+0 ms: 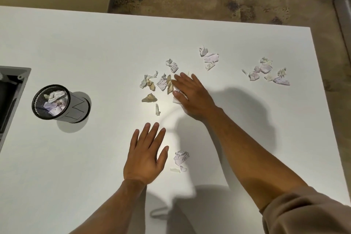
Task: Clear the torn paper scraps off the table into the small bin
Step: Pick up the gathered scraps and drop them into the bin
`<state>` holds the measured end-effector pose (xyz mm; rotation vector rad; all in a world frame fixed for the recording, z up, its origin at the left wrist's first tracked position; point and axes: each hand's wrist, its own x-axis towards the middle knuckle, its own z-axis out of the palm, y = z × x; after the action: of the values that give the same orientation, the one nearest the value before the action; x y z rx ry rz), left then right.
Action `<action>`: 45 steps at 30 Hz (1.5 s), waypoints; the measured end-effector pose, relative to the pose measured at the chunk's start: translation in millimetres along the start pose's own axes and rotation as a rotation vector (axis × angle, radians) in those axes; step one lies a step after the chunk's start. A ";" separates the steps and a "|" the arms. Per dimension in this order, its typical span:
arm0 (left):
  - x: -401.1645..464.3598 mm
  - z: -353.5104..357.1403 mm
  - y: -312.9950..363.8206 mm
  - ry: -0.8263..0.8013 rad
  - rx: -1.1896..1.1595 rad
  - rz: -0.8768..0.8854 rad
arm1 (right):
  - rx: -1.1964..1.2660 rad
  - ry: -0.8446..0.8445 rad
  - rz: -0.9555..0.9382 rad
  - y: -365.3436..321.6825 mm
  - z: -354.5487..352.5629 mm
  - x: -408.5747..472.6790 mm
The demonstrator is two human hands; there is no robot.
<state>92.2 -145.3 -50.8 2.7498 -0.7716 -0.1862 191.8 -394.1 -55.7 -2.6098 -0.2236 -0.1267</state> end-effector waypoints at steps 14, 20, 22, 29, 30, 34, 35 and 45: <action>0.1 2.1 -1.4 0.001 0.015 0.007 | -0.040 -0.240 0.114 -24.9 8.4 61.2; -0.2 1.3 -0.6 -0.005 0.021 0.005 | -0.118 -0.260 -0.184 -36.1 21.5 27.9; 0.4 1.2 -0.7 -0.004 0.030 0.004 | -0.096 -0.230 -0.245 -35.3 21.6 12.5; -0.8 -0.3 0.4 0.090 -0.058 0.024 | 0.008 -0.198 -0.185 -42.9 -7.8 -22.4; -1.8 -0.3 -0.5 0.134 -0.100 0.030 | 0.033 -0.121 -0.122 -42.7 -16.9 -26.8; -7.4 -10.7 4.8 0.274 -0.358 -0.093 | -0.015 0.121 0.233 -19.9 -40.3 -47.4; -3.9 -18.8 9.1 0.306 -0.507 -0.174 | -0.039 0.104 0.308 -12.1 -41.7 -50.5; 102.0 -39.3 -15.4 -0.084 -0.309 -0.073 | -0.218 -0.190 0.324 -11.9 -25.0 -48.1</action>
<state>194.1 -177.3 -22.9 2.4897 -0.6057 -0.4026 141.2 -402.8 -34.7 -2.8345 0.1586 0.2233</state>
